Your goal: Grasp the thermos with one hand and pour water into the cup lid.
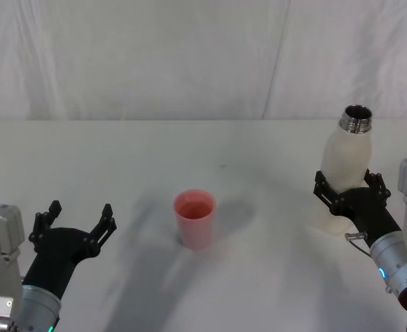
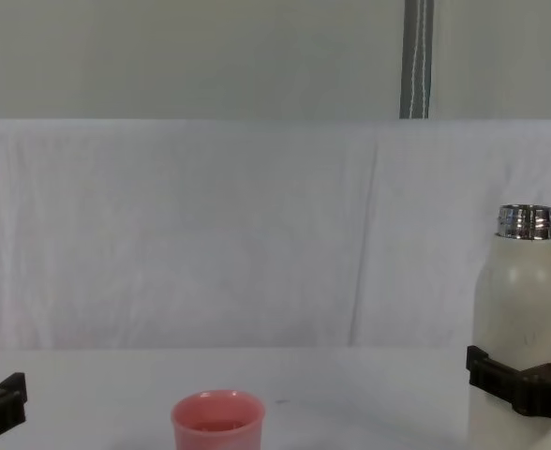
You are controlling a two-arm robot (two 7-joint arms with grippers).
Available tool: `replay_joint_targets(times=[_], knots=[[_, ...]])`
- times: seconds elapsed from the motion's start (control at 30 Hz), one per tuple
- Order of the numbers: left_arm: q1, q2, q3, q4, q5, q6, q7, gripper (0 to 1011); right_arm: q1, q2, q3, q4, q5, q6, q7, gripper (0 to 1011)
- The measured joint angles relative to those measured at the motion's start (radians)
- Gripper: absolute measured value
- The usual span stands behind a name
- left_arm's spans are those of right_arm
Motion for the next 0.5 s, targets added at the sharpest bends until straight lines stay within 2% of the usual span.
replay_joint_targets(times=[0.37,0.5], knots=[[0.000,0.000,0.000,0.000,0.000,0.000,0.000,1001,0.003,0.026,-0.012,-0.065,-0.016,0.018,0.007,950],[0.000,0.000,0.000,0.000,0.000,0.000,0.000,1001,0.010,0.039,-0.019,-0.090,-0.038,0.031,0.003,950]])
